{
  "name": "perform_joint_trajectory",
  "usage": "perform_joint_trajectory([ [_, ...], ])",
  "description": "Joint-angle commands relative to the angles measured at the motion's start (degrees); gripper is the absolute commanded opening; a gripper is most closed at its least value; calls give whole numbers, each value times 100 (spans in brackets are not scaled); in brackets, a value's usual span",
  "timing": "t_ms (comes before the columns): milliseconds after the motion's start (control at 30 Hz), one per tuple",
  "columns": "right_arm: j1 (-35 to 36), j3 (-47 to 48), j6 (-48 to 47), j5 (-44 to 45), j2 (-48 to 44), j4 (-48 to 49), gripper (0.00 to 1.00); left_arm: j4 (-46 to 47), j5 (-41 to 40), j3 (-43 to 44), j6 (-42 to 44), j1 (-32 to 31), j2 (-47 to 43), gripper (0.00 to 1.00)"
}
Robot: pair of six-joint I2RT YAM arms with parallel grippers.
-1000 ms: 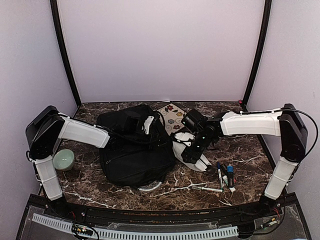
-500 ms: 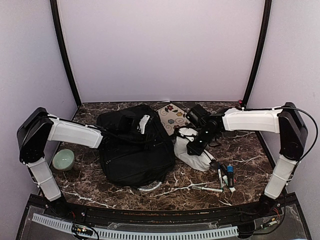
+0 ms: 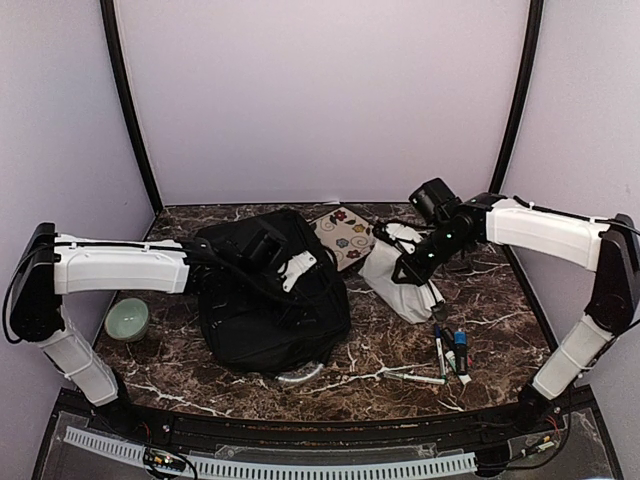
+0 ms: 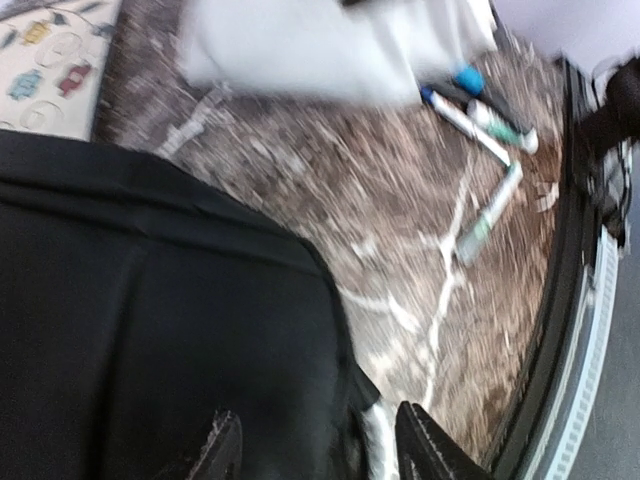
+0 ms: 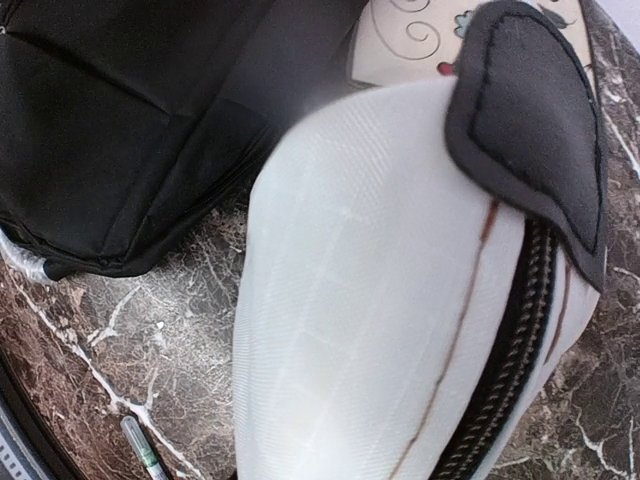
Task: Pack the student bag
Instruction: Grab the pencil case from the center of the board, then pick up the largest pocket of the bag from the student bag.
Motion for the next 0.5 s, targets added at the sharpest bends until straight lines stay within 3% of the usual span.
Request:
perform_joint_trajectory([
  [0,-273,-67,-100,-301,-392,215,10,-1766,-589,285,425,-498,-44,56],
  [233,-474,-166,-74,-478,-522,250,10,-2459,-1489,578,453,-1055,408,60],
  [467,-477,-239,-91,-591,-626,268,10,-3009,-3377,1121,407,-1176,1061,58],
])
